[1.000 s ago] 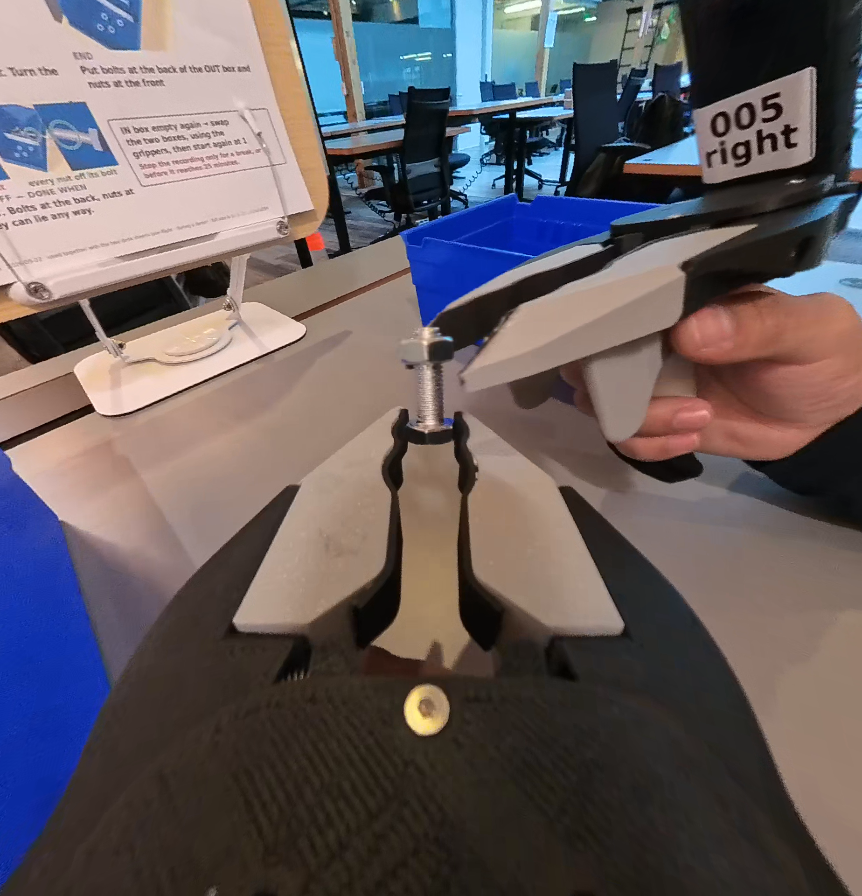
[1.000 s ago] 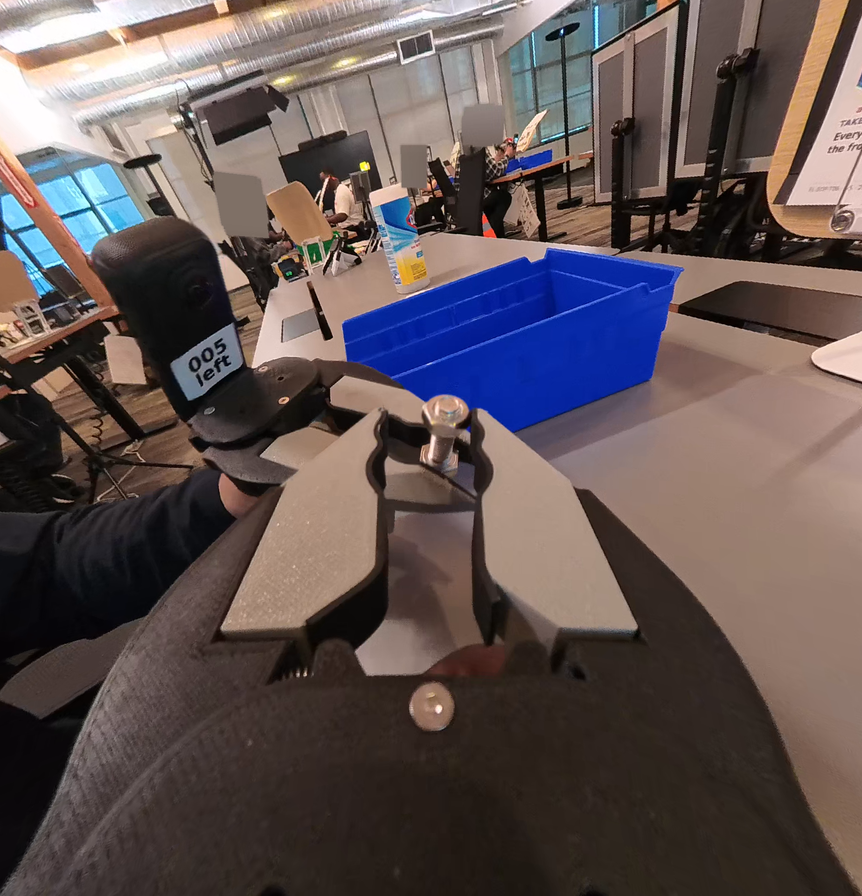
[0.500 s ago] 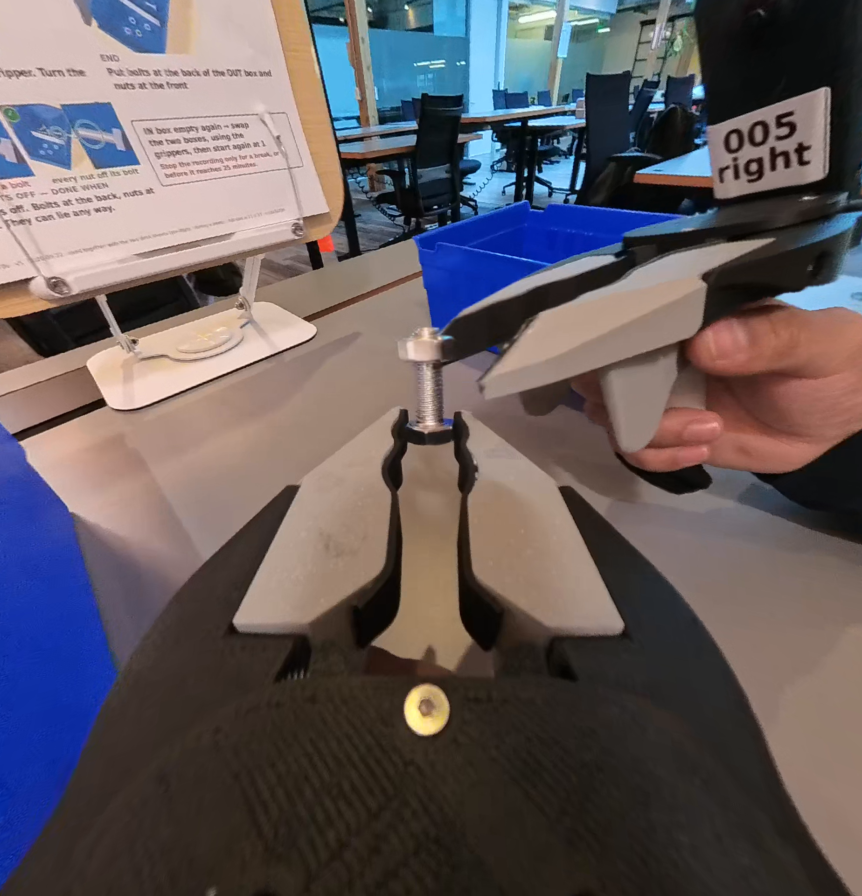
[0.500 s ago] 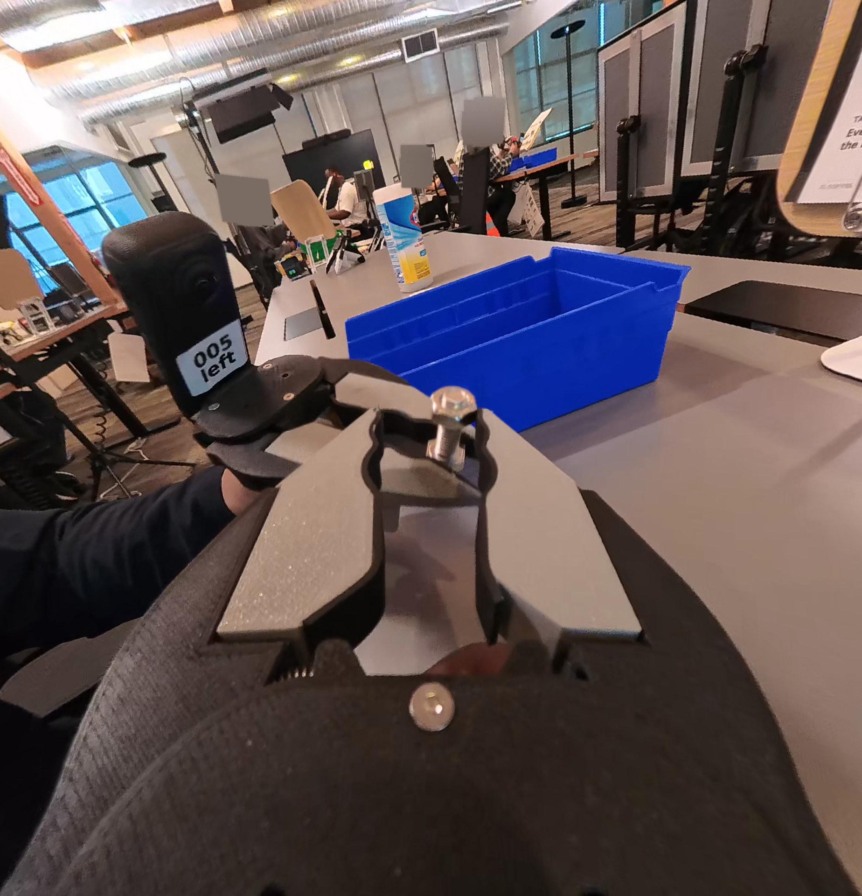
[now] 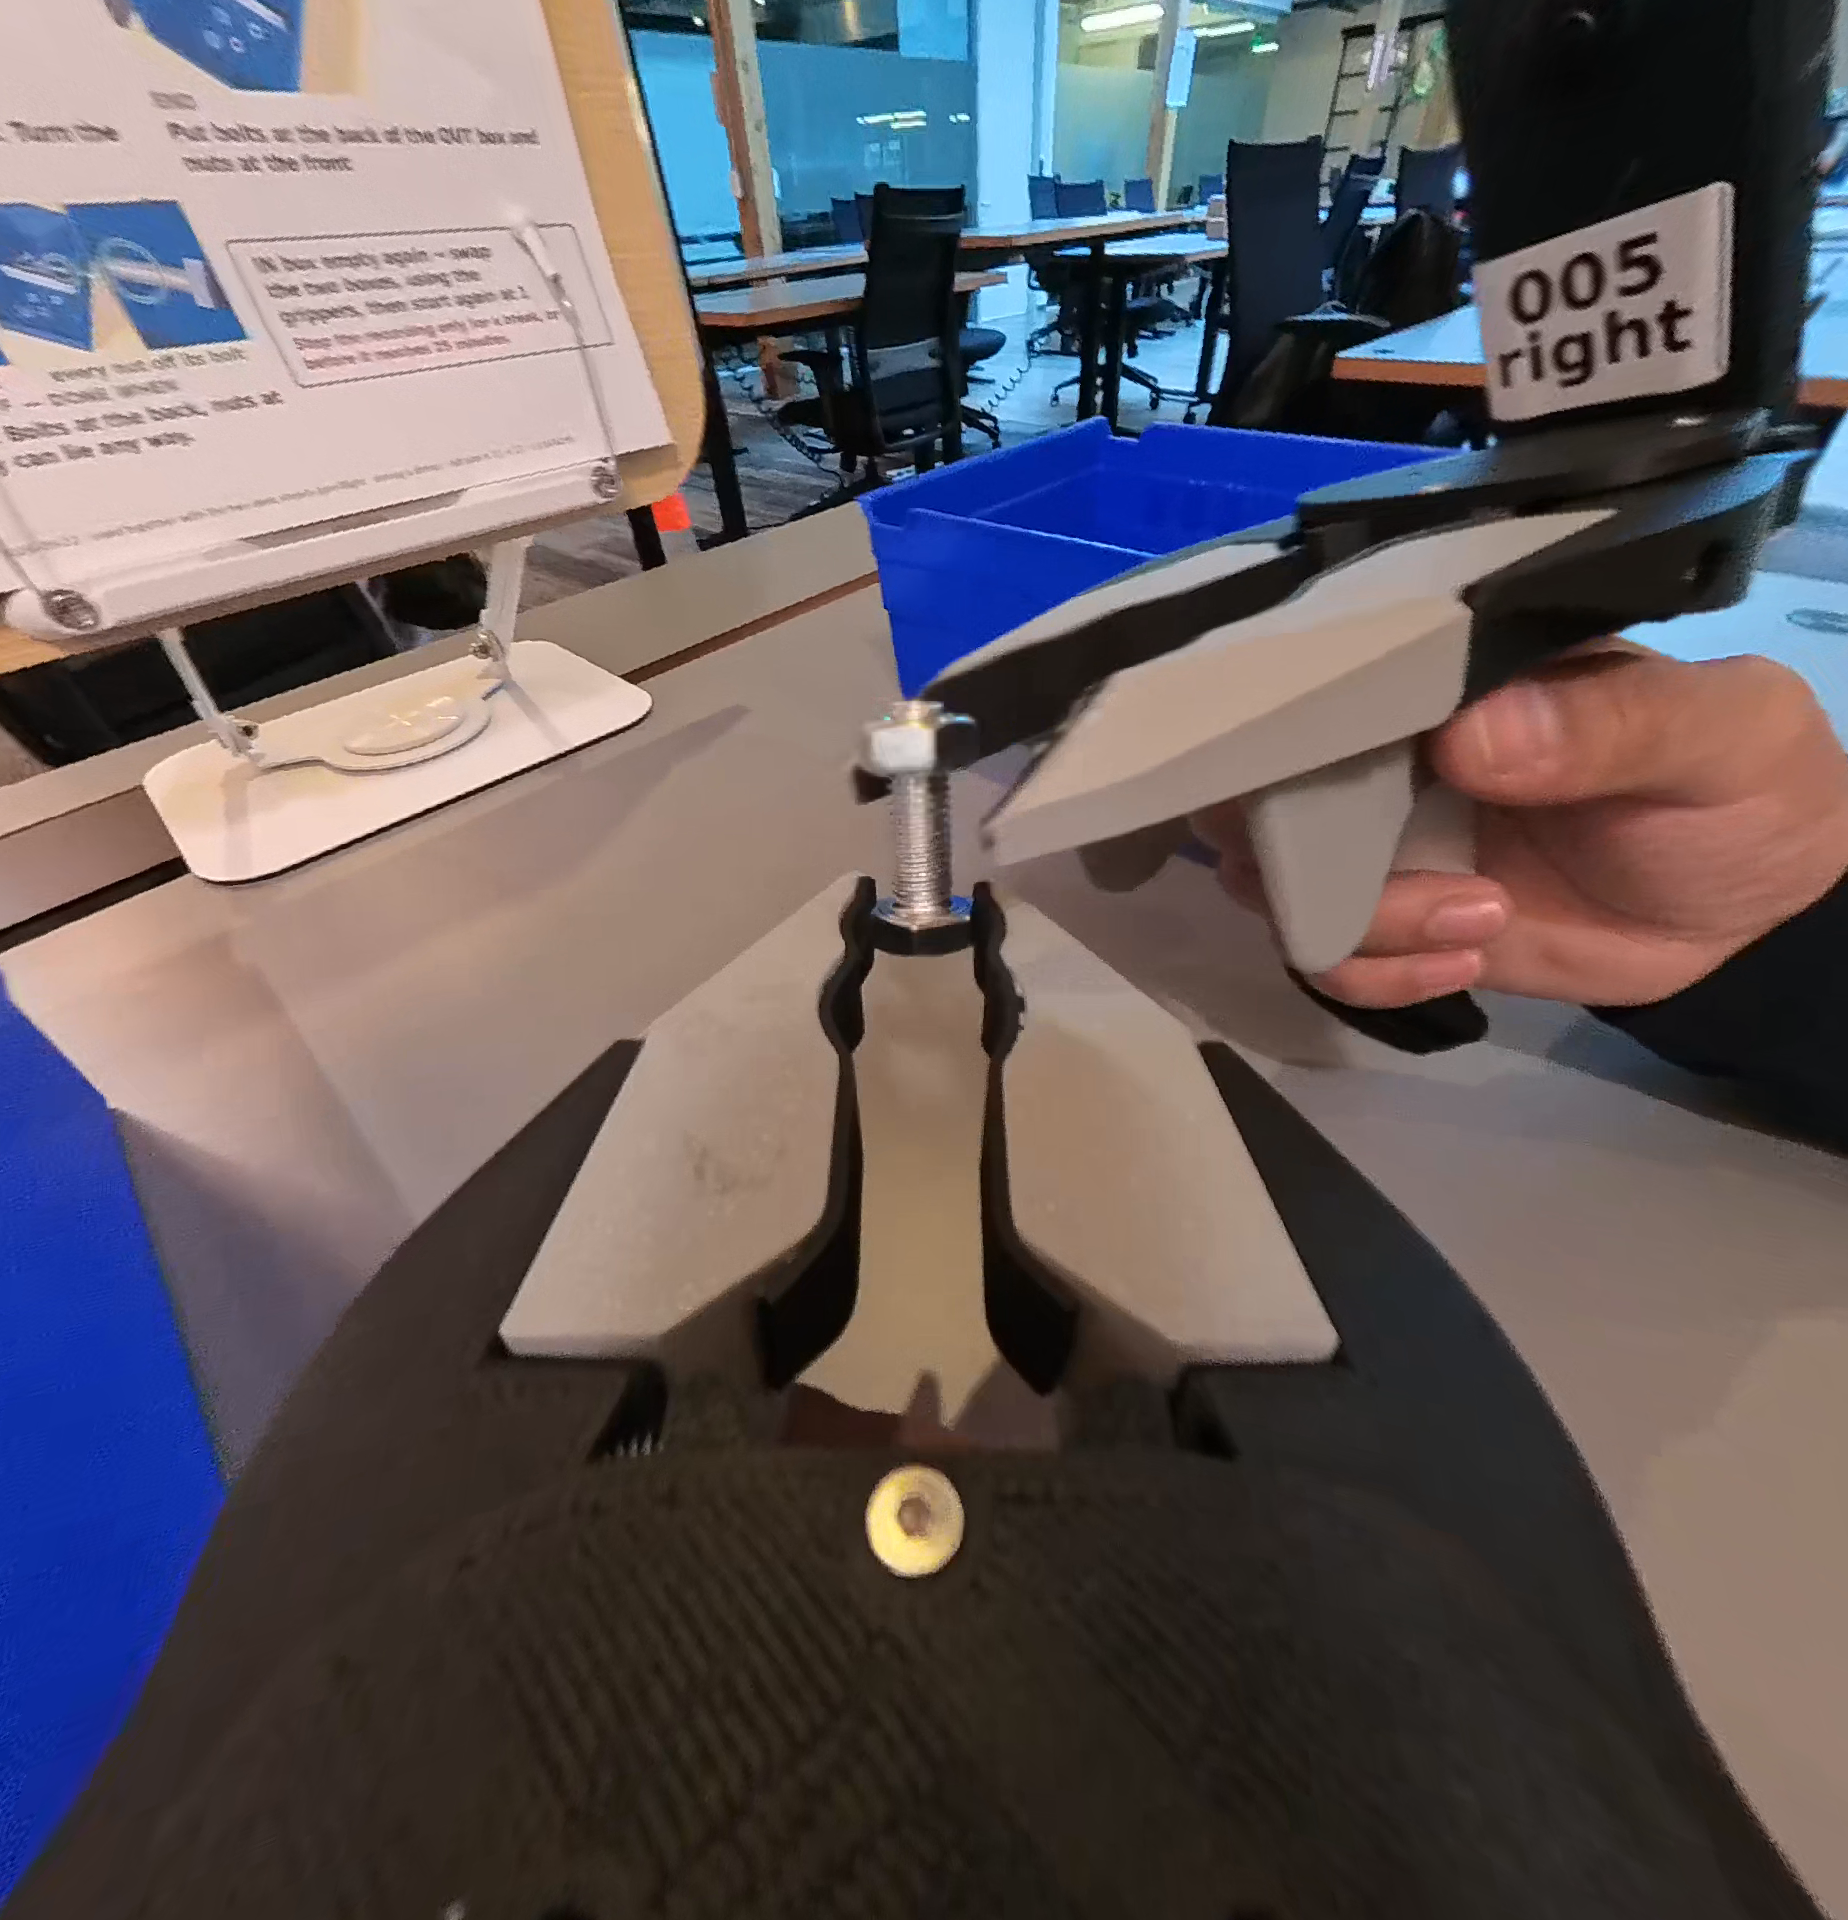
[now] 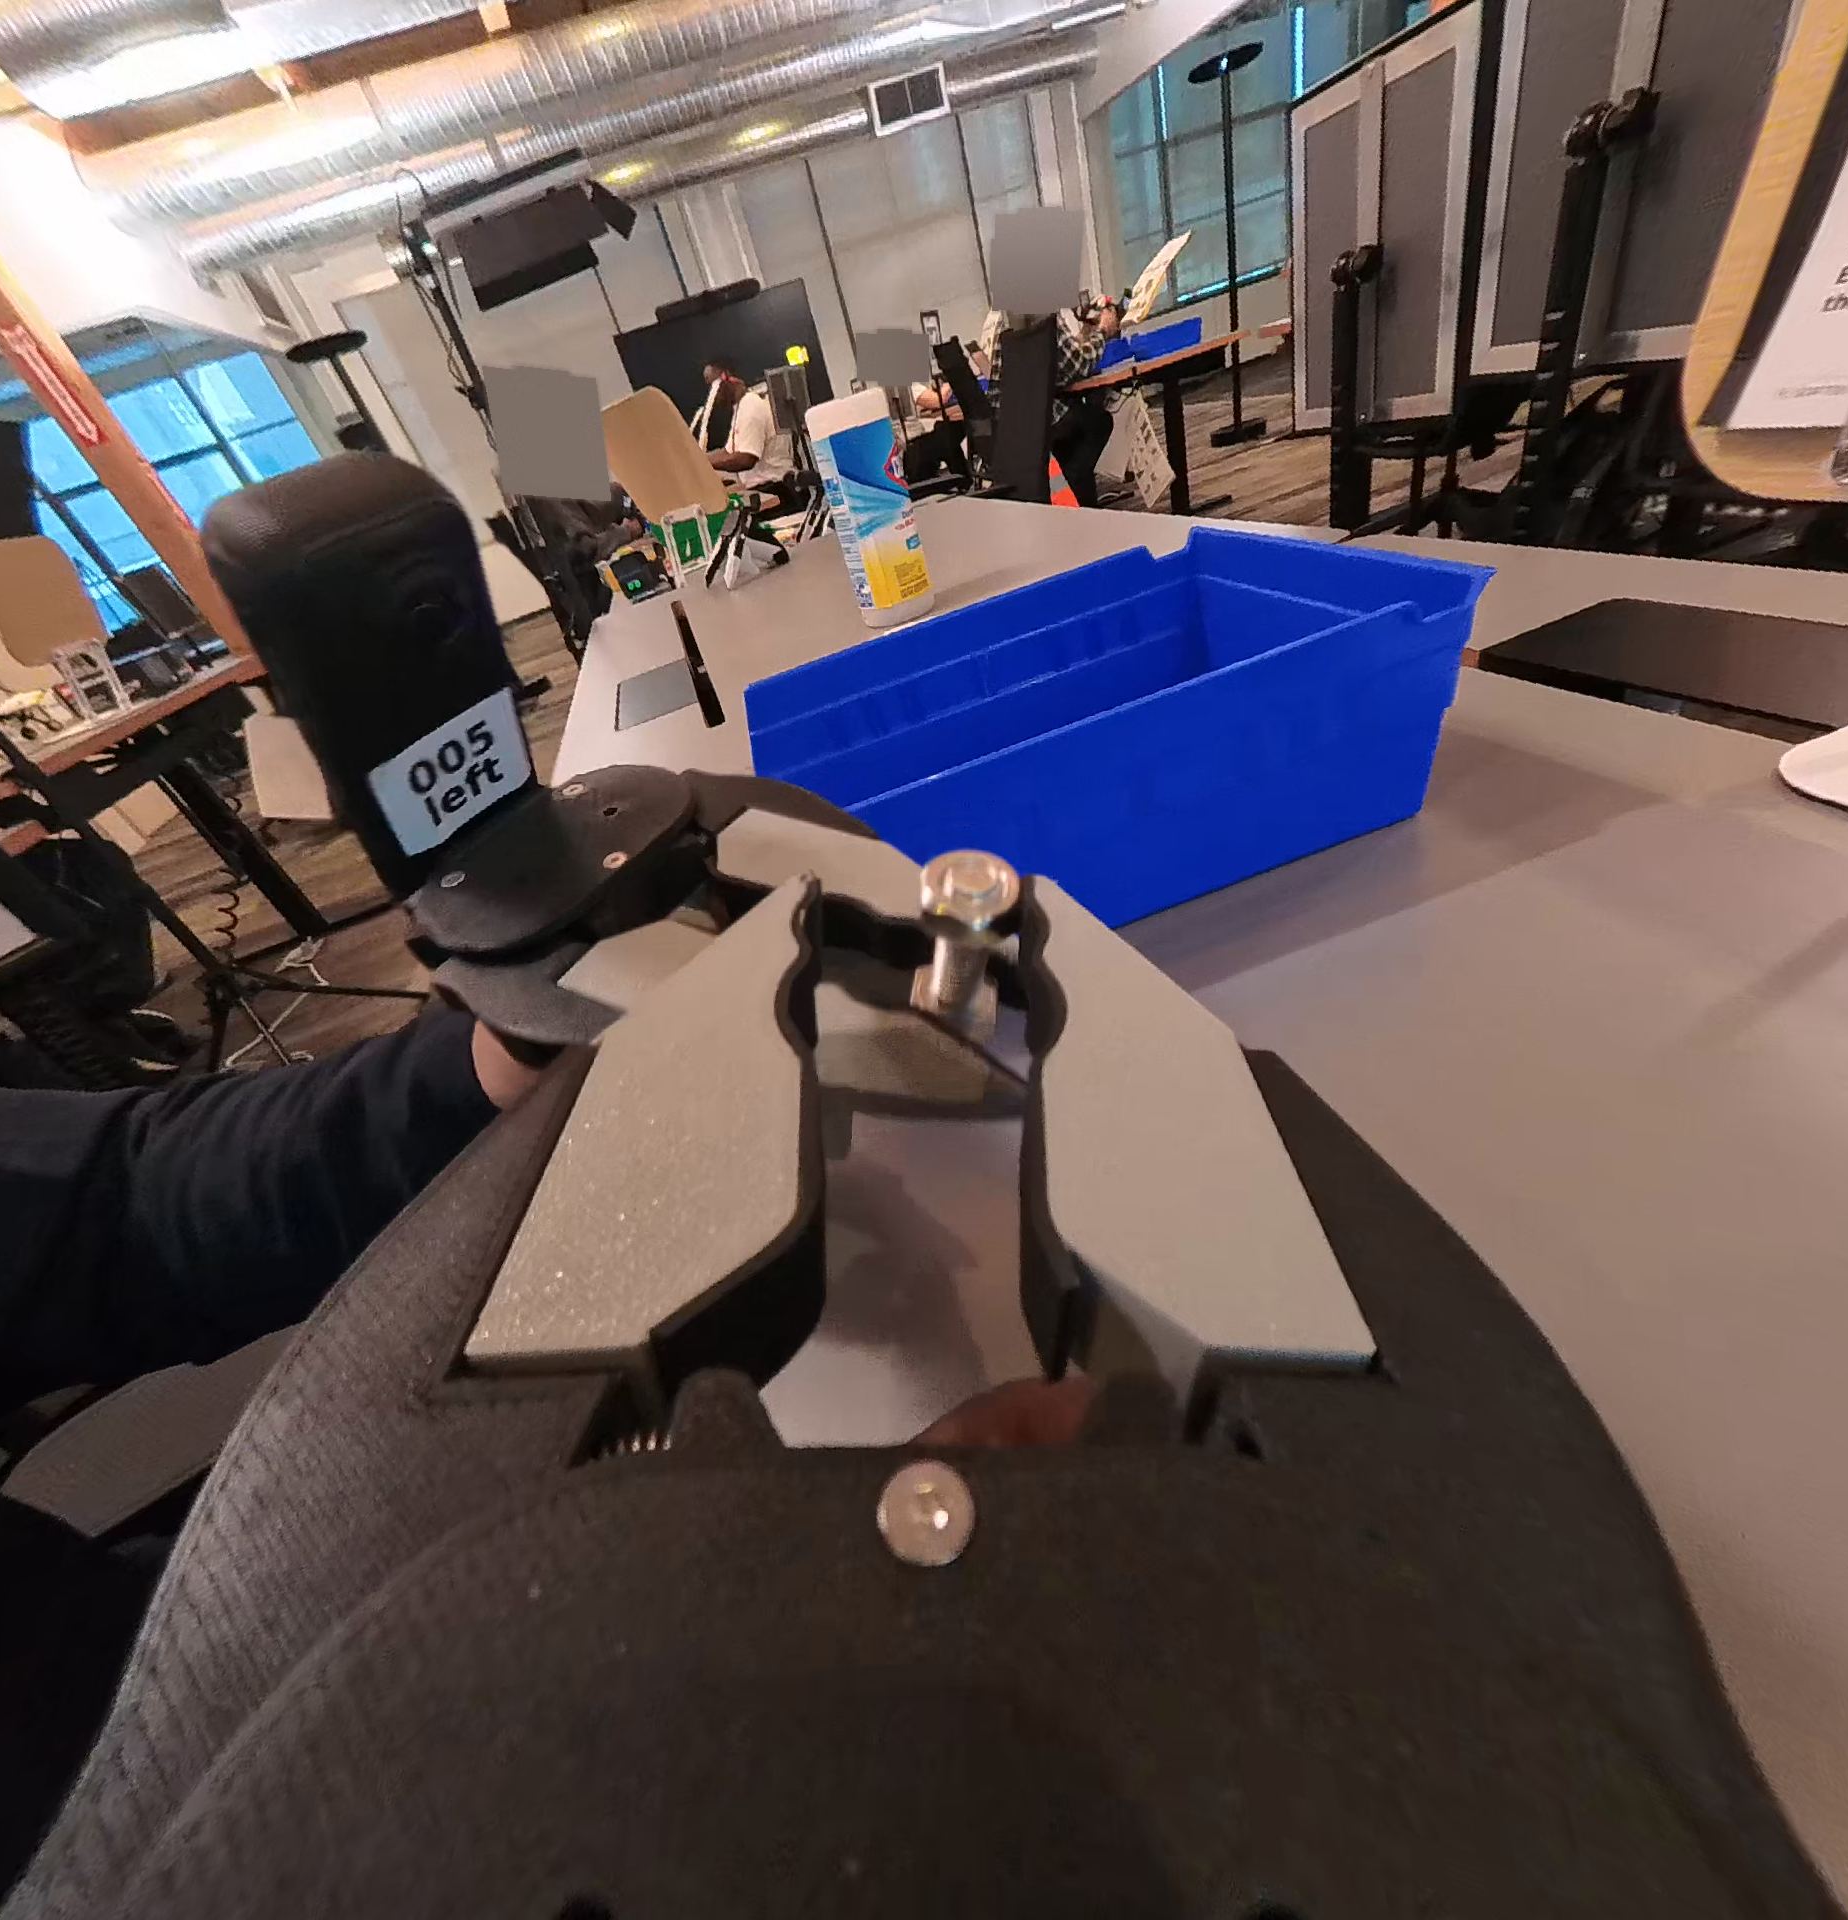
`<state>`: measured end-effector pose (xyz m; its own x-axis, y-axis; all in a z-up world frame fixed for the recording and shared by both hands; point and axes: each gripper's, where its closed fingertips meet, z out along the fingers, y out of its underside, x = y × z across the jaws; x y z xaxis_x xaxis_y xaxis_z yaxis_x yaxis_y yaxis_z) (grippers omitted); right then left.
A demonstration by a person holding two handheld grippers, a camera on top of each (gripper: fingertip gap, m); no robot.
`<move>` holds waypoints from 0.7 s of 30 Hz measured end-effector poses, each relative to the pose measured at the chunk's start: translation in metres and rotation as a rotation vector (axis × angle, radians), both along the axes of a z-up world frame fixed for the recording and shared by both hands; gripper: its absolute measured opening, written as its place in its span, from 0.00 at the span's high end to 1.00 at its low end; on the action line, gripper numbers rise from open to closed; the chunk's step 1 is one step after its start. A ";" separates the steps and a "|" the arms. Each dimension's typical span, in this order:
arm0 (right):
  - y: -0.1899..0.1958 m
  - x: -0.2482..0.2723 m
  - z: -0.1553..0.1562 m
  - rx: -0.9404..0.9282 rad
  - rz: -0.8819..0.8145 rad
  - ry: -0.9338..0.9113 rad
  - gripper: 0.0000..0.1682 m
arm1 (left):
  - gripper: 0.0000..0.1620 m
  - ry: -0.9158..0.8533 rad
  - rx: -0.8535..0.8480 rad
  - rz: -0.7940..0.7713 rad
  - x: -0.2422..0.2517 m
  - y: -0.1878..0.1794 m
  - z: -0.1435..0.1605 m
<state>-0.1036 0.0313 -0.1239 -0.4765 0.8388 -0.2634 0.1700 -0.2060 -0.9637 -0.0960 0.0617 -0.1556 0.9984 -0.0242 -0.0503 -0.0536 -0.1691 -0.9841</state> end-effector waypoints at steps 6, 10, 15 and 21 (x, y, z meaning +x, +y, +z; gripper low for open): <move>0.002 0.000 -0.002 0.023 -0.009 -0.007 0.80 | 0.90 0.058 -0.012 -0.011 0.008 0.003 -0.003; 0.008 0.004 0.003 -0.008 -0.012 0.005 0.80 | 0.90 0.003 0.014 0.054 -0.012 -0.003 0.003; -0.001 0.001 0.002 0.007 0.000 0.006 0.78 | 0.90 0.000 0.004 0.028 -0.007 -0.002 0.001; -0.003 -0.002 -0.002 0.025 -0.003 -0.007 0.79 | 0.90 0.039 -0.002 -0.028 0.012 0.004 -0.001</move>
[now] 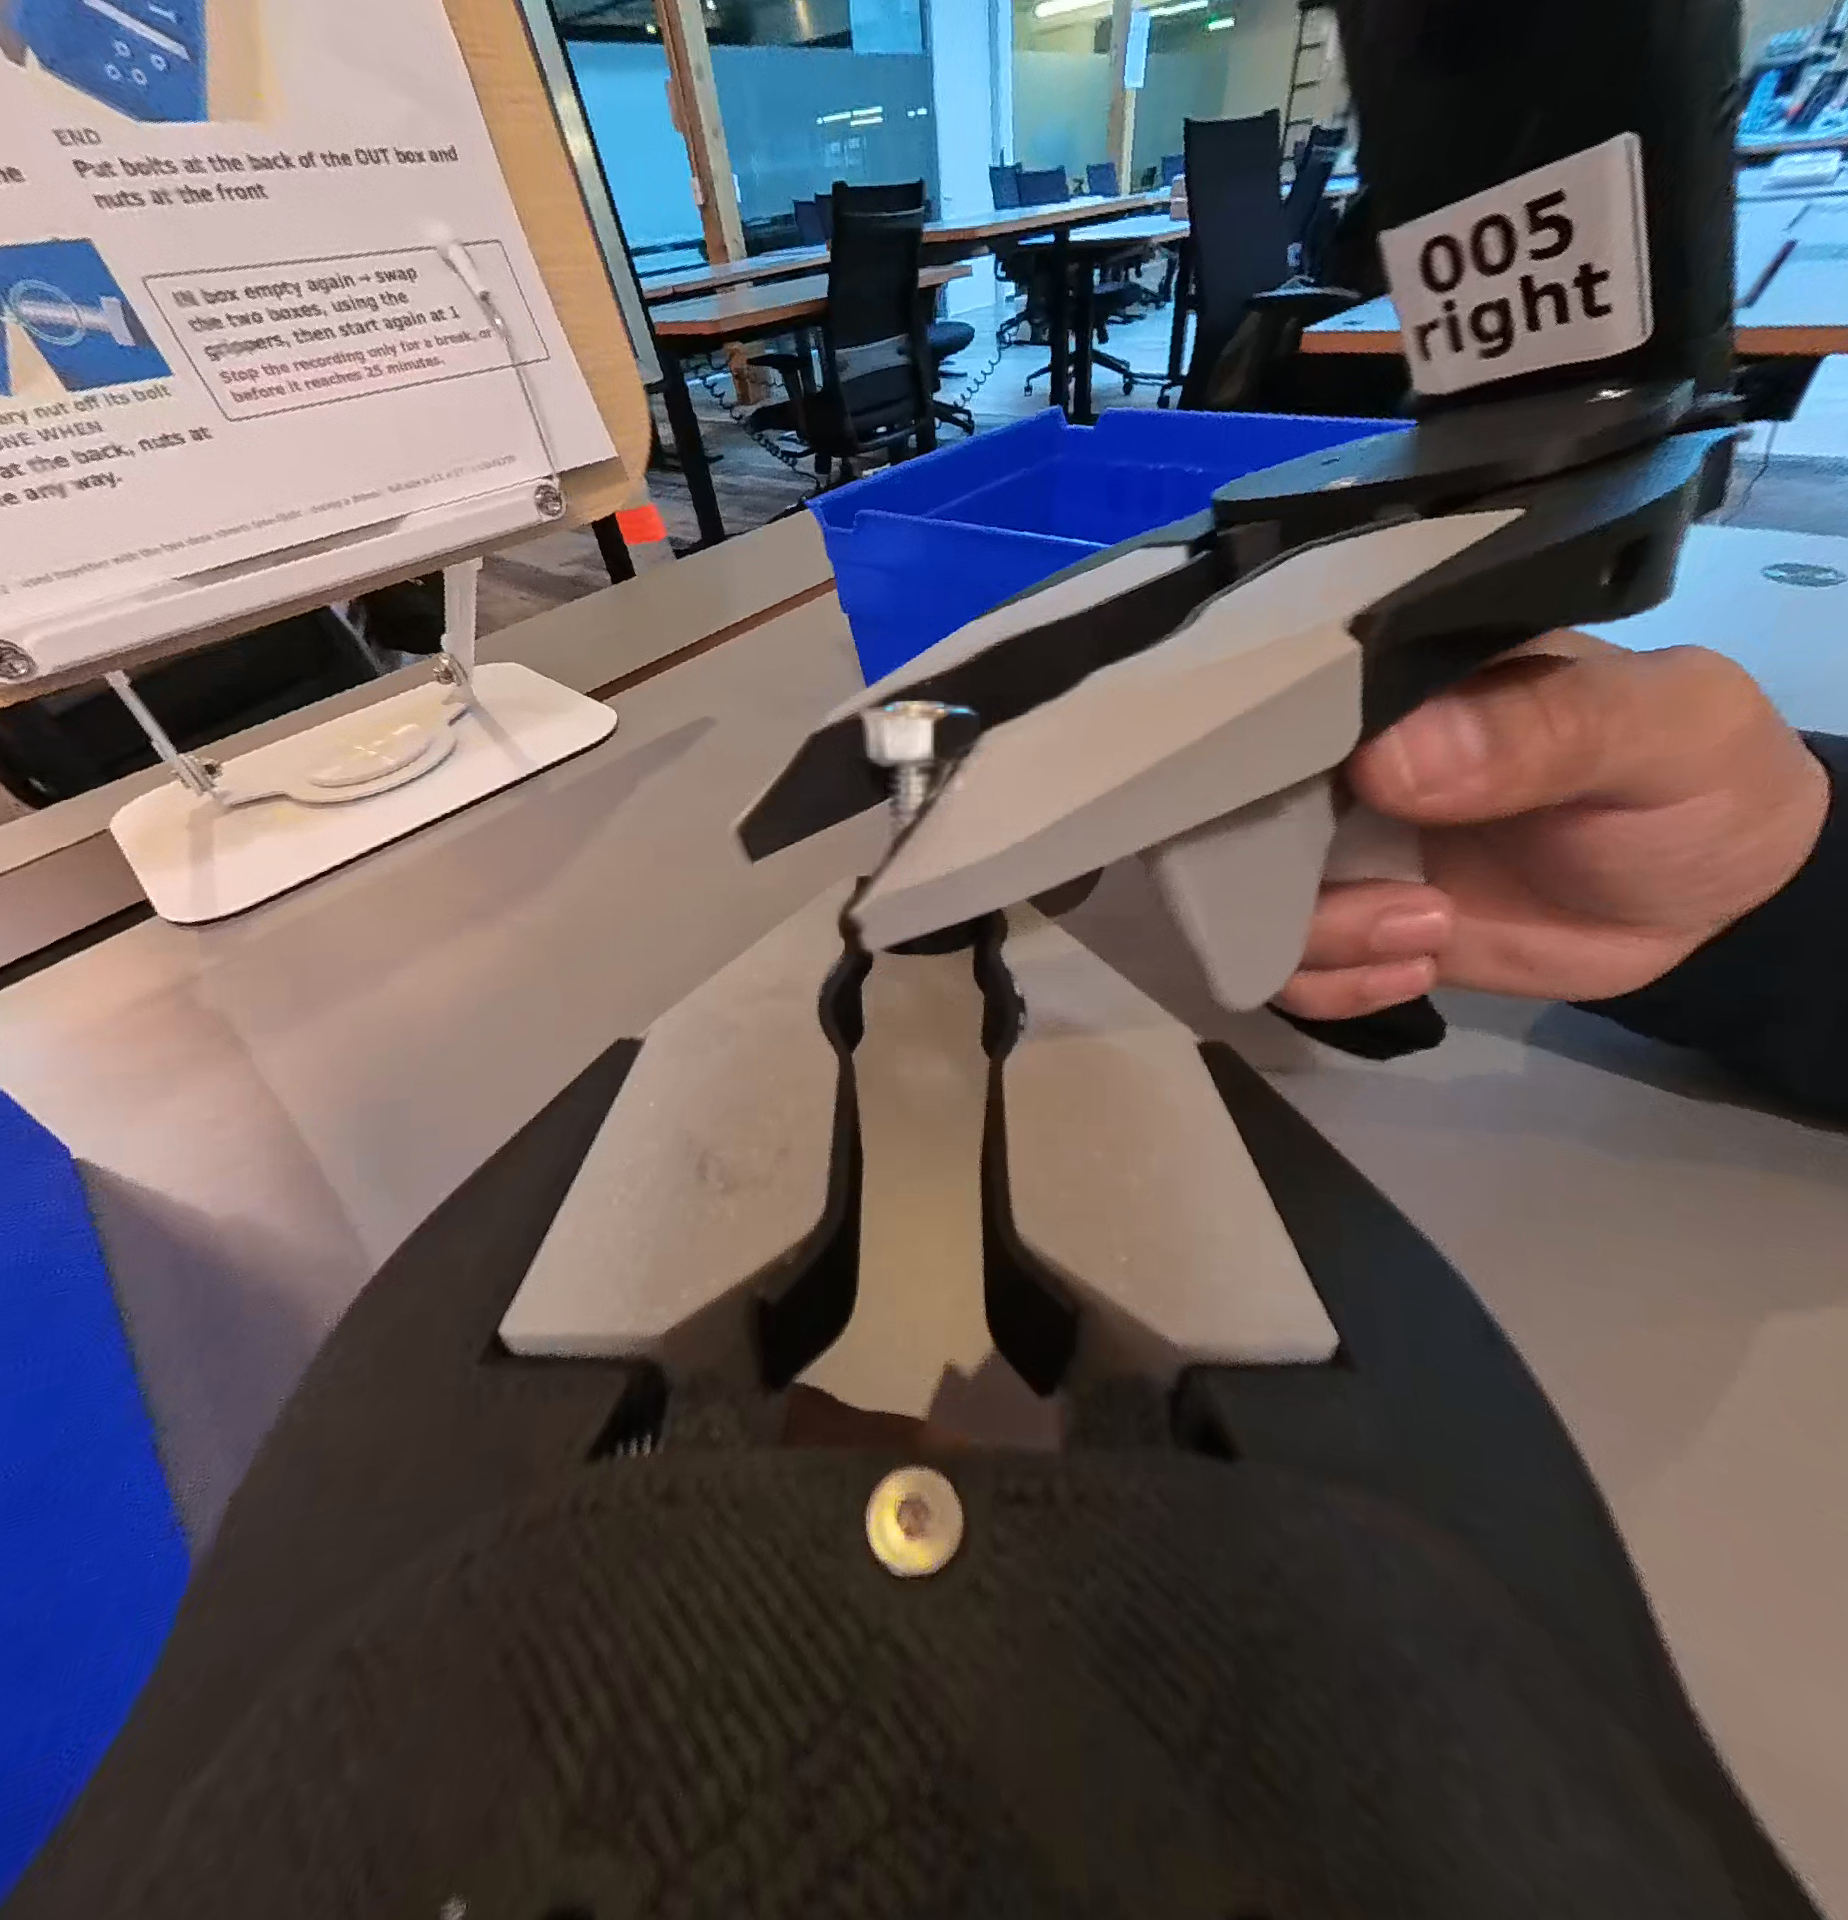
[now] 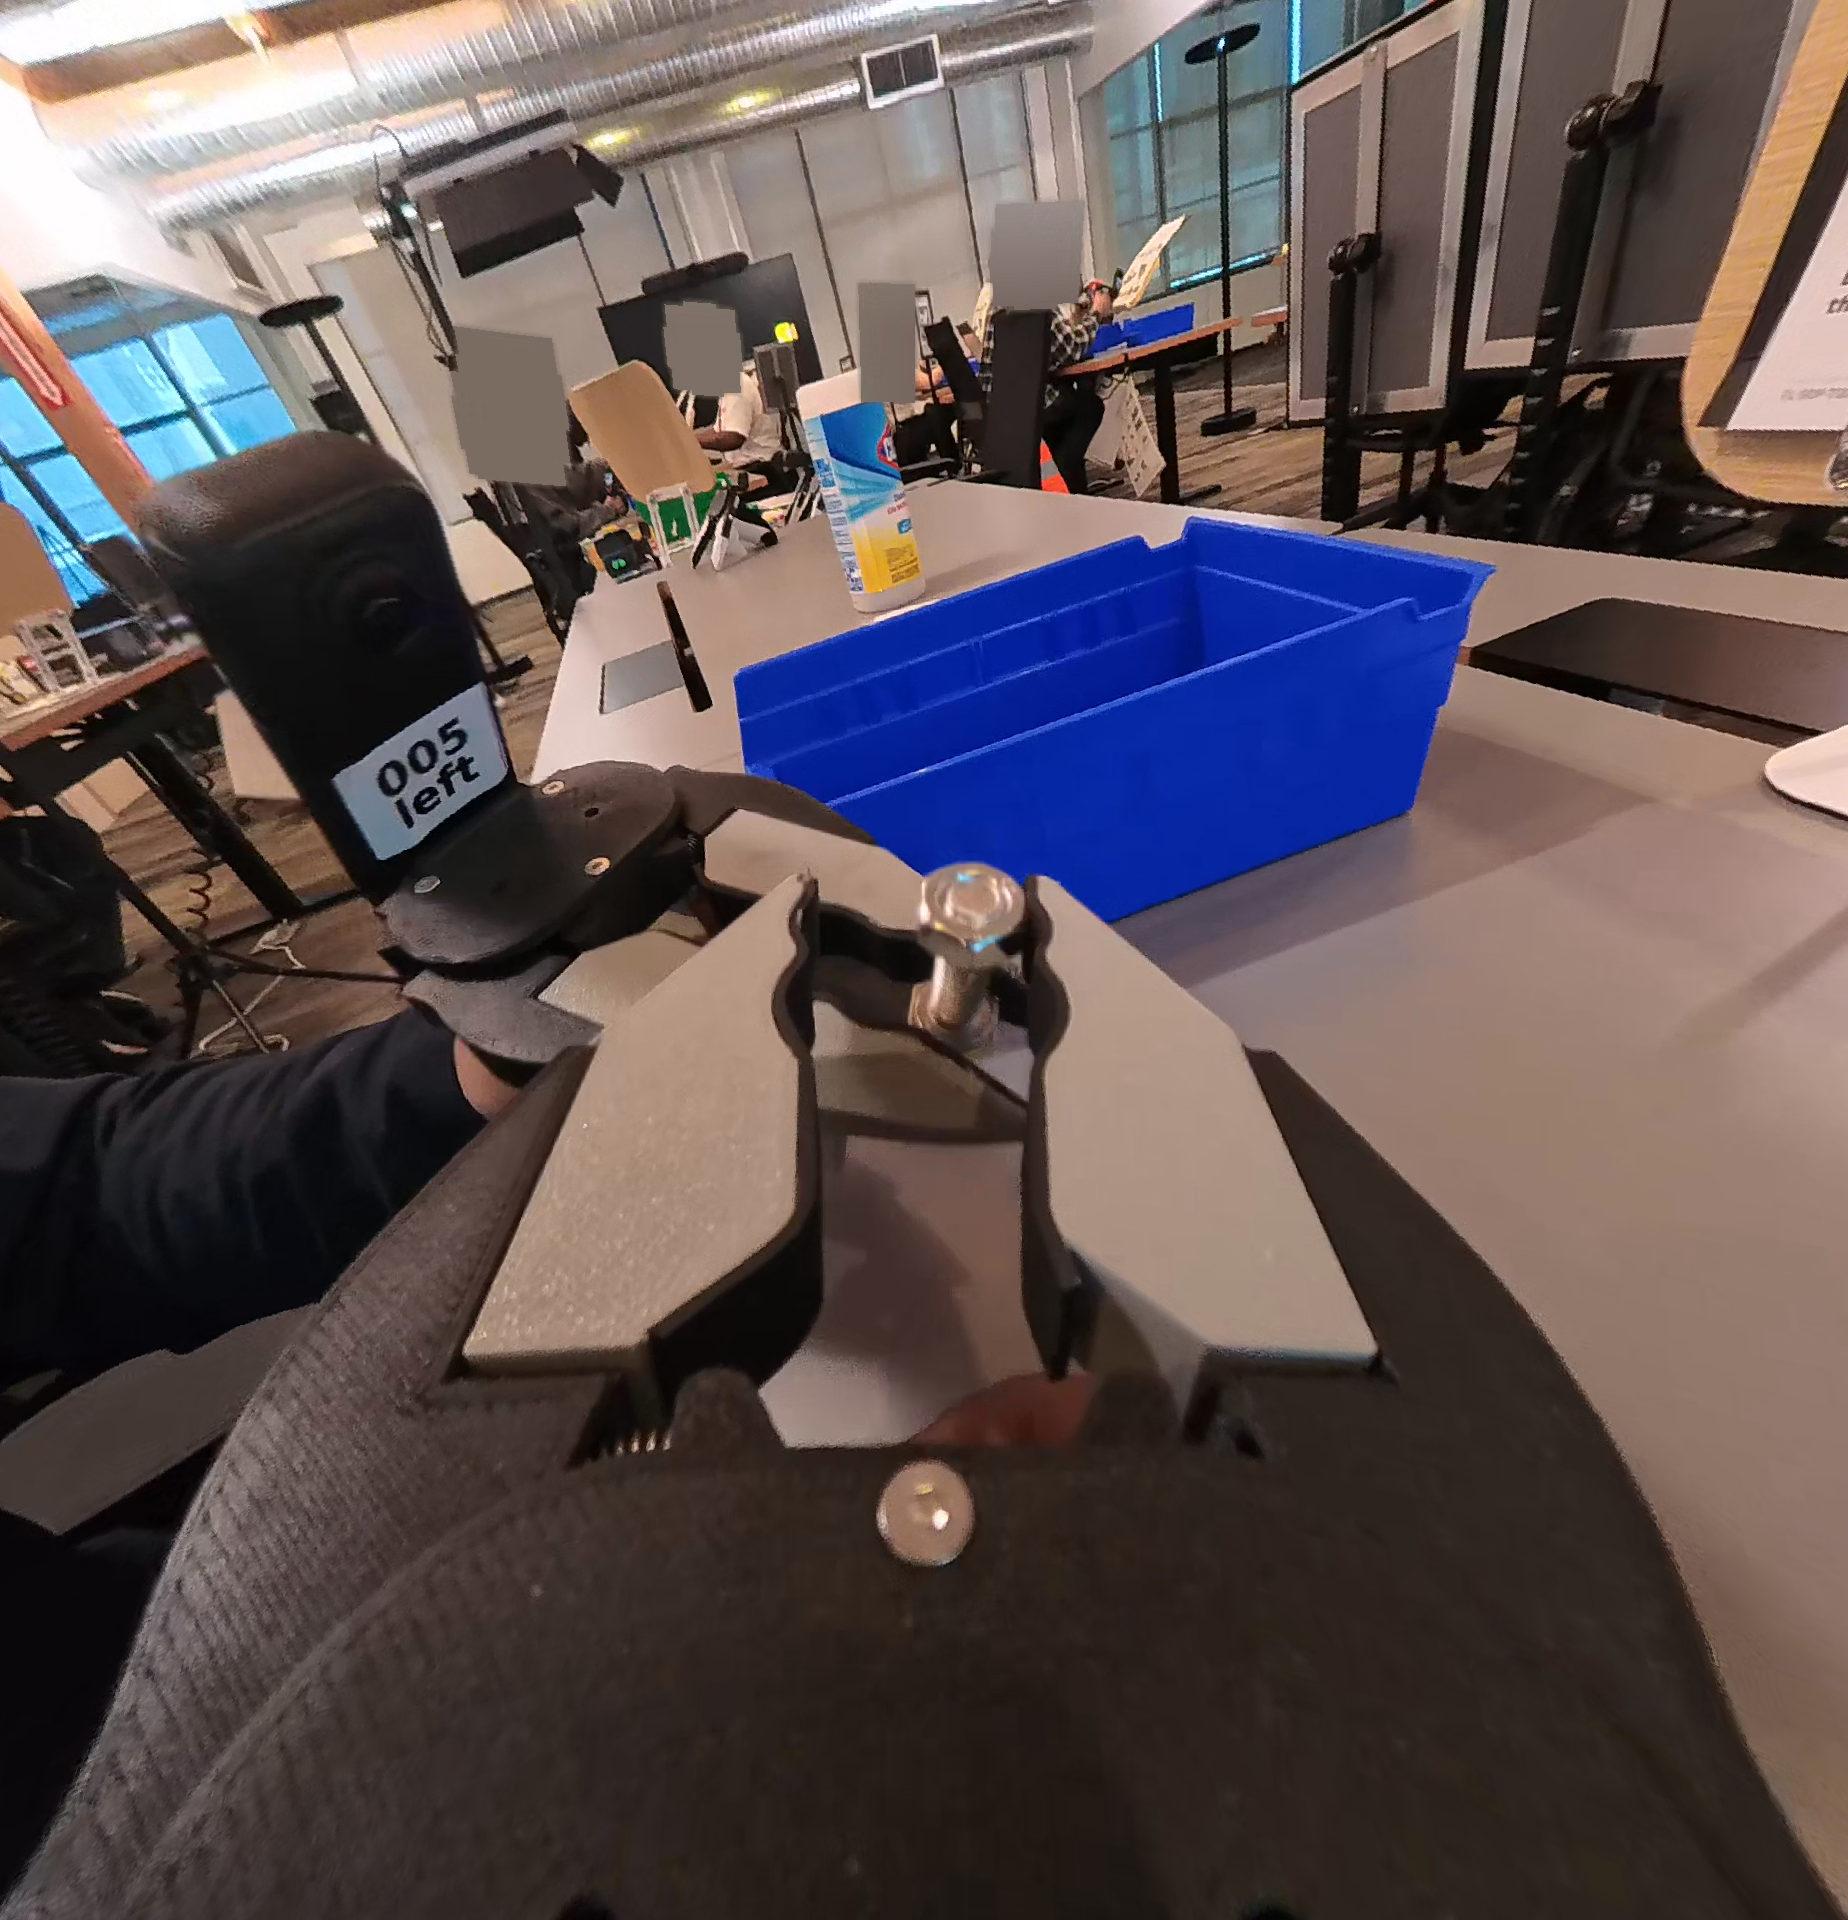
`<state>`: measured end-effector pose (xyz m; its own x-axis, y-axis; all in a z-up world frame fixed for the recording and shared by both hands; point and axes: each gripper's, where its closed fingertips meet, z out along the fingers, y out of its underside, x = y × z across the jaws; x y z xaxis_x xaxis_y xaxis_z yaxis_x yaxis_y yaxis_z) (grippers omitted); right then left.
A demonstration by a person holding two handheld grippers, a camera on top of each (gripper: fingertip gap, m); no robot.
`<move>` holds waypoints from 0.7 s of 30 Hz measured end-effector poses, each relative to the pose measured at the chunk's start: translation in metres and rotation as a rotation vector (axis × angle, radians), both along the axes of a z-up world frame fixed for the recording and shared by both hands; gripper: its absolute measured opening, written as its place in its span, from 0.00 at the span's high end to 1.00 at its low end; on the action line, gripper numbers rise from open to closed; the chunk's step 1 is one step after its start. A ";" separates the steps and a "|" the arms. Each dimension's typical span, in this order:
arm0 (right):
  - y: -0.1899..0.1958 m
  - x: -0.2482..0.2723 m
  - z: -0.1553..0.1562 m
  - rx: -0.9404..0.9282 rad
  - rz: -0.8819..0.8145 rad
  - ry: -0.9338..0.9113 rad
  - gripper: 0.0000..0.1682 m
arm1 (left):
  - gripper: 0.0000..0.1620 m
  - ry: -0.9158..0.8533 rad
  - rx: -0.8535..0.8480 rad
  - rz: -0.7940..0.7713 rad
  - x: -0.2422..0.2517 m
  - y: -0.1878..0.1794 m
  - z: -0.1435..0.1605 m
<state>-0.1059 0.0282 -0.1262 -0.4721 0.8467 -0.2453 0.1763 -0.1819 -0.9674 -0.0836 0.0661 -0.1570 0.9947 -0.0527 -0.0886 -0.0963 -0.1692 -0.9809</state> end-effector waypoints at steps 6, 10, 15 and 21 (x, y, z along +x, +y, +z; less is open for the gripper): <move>0.010 0.006 0.007 -0.033 -0.010 0.020 0.80 | 0.90 -0.062 0.019 0.080 -0.026 -0.007 0.004; 0.004 0.003 0.006 -0.023 -0.007 0.018 0.77 | 0.90 -0.048 0.004 0.054 -0.018 -0.005 0.001; 0.003 0.002 0.004 -0.012 -0.010 0.013 0.78 | 0.90 0.008 -0.016 0.021 -0.004 0.000 -0.003; 0.011 0.007 0.013 -0.046 -0.019 0.042 0.79 | 0.90 -0.049 0.039 0.082 -0.027 -0.009 0.010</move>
